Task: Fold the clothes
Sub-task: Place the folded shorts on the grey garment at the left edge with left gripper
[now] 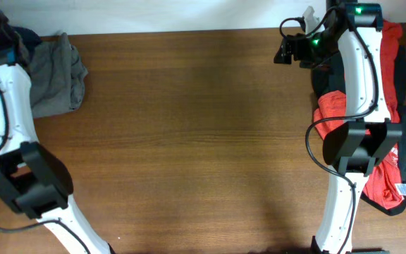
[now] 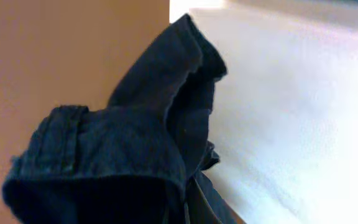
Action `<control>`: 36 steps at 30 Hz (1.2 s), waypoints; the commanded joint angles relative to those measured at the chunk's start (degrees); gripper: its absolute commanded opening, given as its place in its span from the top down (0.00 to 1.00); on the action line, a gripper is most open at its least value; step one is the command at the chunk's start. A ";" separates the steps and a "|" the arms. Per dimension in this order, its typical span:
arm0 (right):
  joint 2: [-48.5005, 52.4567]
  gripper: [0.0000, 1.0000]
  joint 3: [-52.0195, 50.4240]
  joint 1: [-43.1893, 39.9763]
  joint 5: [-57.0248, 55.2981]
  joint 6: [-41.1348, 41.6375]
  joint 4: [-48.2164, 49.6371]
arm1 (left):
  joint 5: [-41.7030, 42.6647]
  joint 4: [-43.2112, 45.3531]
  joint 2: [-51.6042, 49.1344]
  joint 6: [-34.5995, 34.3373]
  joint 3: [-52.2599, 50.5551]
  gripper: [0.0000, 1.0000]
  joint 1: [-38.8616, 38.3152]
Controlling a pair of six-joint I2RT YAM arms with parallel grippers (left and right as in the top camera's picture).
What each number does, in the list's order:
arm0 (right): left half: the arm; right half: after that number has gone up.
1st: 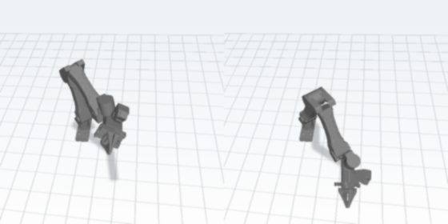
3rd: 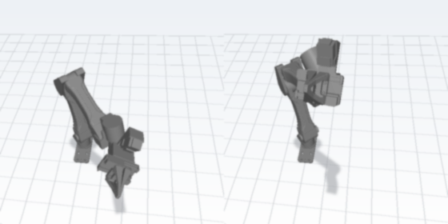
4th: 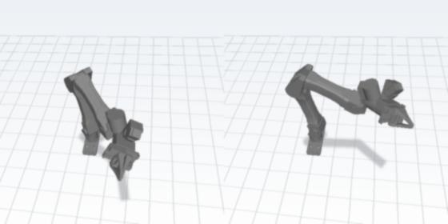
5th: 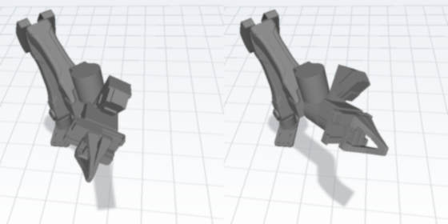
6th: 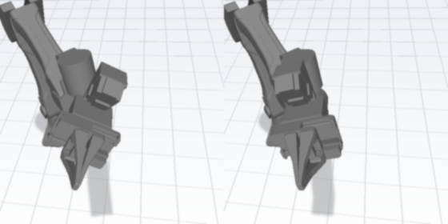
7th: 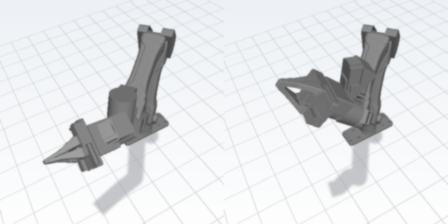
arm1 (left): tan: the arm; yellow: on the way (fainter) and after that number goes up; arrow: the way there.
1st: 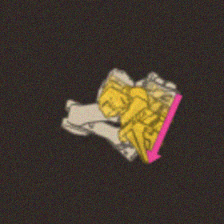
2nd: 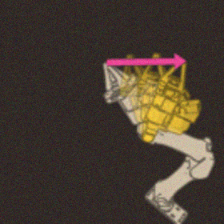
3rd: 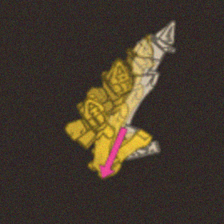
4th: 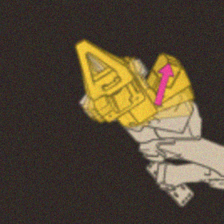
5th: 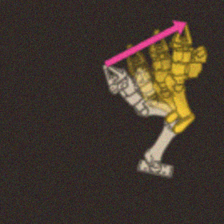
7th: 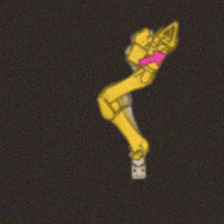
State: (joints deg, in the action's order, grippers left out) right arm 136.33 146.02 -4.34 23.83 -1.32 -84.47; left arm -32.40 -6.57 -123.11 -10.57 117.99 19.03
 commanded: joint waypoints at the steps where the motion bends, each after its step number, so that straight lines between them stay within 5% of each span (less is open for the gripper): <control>1: -0.85 0.12 -0.20 0.20 -0.74 0.07 -0.22 | 3.19 1.64 -2.89 -5.75 1.31 1.00 -1.29; 9: -0.85 0.12 -0.20 0.20 -0.74 0.07 -0.28 | 4.61 4.13 -5.49 -6.80 1.31 1.00 -5.95; 19: -0.85 0.12 -0.20 0.20 -1.03 -1.44 -0.35 | 4.76 -18.71 -5.49 -6.75 1.31 0.98 -9.49; 27: -0.85 0.12 -0.20 0.20 -1.64 -1.42 -0.63 | 4.90 -33.88 -4.33 -6.73 1.33 0.74 -9.53; 36: -0.85 0.11 -0.20 0.20 -1.62 -1.42 -0.90 | 14.43 -46.42 7.04 -6.32 1.33 0.58 -9.55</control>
State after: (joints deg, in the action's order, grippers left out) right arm 136.33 146.02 -4.34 22.96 -2.15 -85.10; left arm -22.48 -50.59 -125.23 -17.12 118.50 9.45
